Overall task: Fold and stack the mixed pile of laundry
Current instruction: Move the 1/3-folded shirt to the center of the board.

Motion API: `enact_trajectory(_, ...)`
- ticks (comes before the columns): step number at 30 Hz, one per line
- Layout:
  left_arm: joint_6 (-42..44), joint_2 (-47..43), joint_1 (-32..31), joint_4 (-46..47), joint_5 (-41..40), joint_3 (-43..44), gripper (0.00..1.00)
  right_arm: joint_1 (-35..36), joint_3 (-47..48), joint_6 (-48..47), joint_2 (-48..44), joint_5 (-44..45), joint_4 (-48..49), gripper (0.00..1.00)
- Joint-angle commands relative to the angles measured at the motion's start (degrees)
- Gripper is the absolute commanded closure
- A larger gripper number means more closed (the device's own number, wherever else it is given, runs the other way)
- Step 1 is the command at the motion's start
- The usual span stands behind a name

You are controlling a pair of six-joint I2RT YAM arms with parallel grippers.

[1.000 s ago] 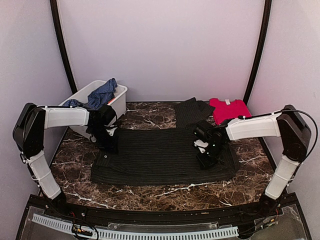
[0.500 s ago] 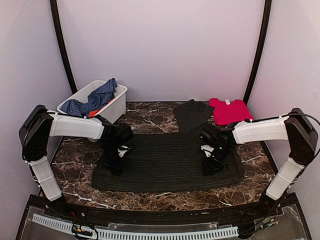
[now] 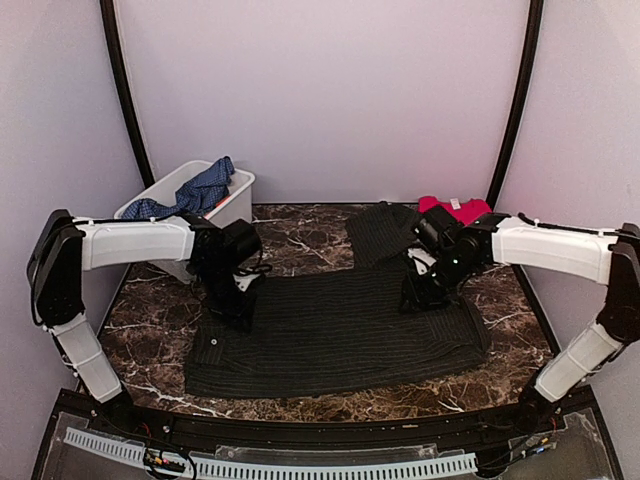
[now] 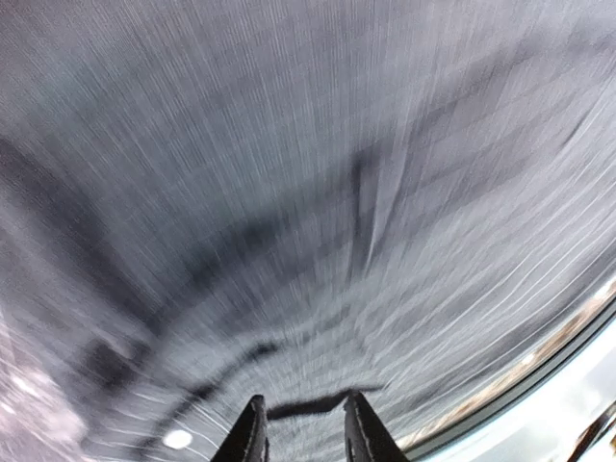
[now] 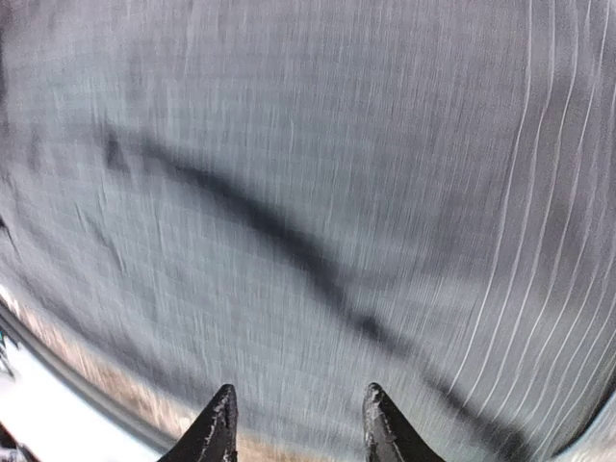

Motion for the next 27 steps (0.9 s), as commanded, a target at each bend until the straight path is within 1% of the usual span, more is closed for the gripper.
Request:
enact_trajectory(1,-0.6,-3.0,4.6,7.8,1.7,3.8,0.73,-4.4,4.5,-7.3,9.8,0.4,7.1,0.62)
enact_trajectory(3,-0.4,-1.3,5.2,9.6,2.5,4.6,0.73,-4.7,6.2,-9.1,13.4,0.2,8.8,0.65)
enact_trajectory(6,-0.4,2.5,5.3,11.4,3.4,5.0,0.73,-4.8,6.1,-9.5,16.5,-1.1,11.3,0.66)
enact_trajectory(10,-1.1,5.2,5.3,14.6,4.8,3.1,0.73,-5.6,0.9,-5.9,17.1,-2.8,13.6,0.67)
enact_trajectory(13,-1.4,6.1,5.2,16.1,6.2,0.9,0.74,-5.8,-6.2,-2.0,14.3,-4.7,15.6,0.68)
enact_trajectory(18,-0.7,6.5,3.4,16.2,6.9,-1.8,0.74,-5.3,-17.0,5.0,6.2,-9.5,18.7,0.68)
enact_trajectory(21,0.3,7.1,2.0,15.9,7.3,-2.9,0.74,-4.3,-20.8,7.3,2.1,-9.9,18.7,0.66)
enact_trajectory(24,0.1,6.6,1.8,16.4,7.1,-2.8,0.73,-4.3,-20.1,6.2,-1.5,-9.1,17.8,0.66)
enact_trajectory(27,-0.5,3.9,3.1,17.6,6.3,-0.3,0.7,-5.0,-14.3,2.0,-3.7,-4.3,16.0,0.61)
